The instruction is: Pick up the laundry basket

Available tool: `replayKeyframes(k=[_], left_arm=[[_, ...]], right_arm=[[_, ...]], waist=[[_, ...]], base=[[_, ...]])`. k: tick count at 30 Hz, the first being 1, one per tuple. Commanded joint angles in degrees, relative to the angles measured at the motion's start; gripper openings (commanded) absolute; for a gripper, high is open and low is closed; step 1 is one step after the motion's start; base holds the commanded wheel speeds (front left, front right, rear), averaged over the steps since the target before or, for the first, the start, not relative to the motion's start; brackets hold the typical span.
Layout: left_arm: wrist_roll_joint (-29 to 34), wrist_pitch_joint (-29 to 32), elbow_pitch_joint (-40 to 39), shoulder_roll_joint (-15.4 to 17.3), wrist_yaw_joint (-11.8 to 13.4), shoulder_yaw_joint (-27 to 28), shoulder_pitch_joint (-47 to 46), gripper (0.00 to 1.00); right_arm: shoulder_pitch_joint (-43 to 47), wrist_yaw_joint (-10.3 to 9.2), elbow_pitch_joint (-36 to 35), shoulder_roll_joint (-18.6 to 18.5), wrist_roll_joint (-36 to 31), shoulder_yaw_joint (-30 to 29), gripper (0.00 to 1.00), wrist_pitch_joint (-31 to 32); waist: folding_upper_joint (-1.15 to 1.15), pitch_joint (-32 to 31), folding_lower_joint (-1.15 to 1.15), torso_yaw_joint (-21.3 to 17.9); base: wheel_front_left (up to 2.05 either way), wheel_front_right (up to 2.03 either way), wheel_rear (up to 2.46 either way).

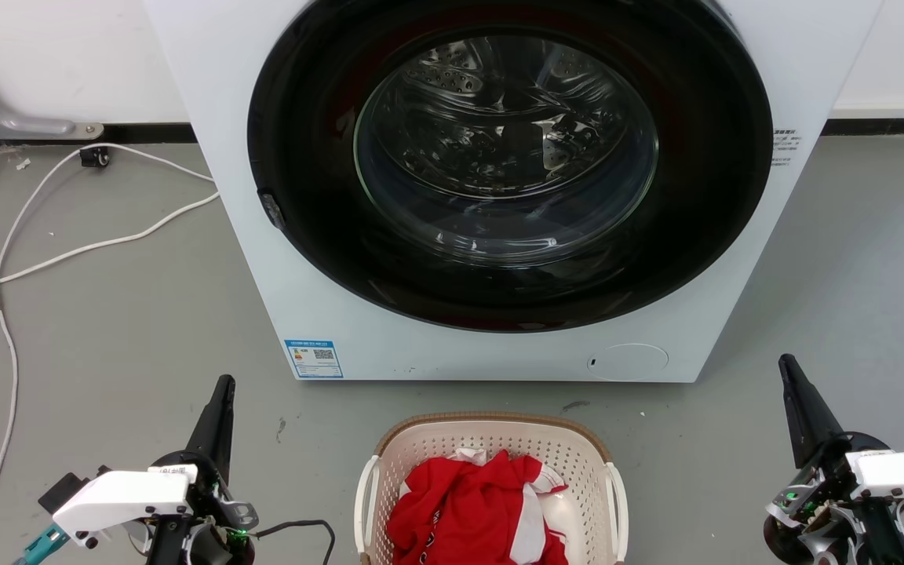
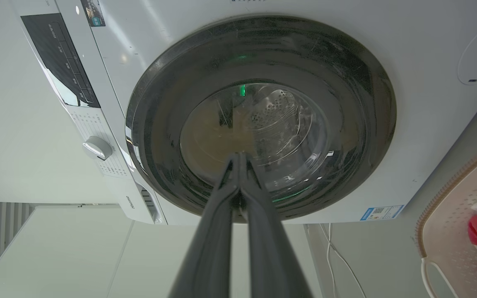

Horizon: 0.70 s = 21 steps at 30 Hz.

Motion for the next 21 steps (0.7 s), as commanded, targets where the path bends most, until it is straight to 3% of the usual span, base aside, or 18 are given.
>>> replayKeyframes(k=[1, 21], left_arm=[[0.3, 0.2, 0.1, 0.0, -0.1, 0.2, -0.6, 0.0], [0.3, 0.2, 0.1, 0.0, -0.1, 0.2, -0.6, 0.0]], right_arm=[[-0.7, 0.02, 0.1, 0.2, -0.1, -0.1, 0.0, 0.0], [-0.7, 0.02, 0.1, 0.2, -0.1, -0.1, 0.0, 0.1]], waist=[[0.0, 0.0, 0.0, 0.0], [0.0, 0.0, 0.0, 0.0]], base=[[0.0, 0.0, 0.0], [0.0, 0.0, 0.0]])
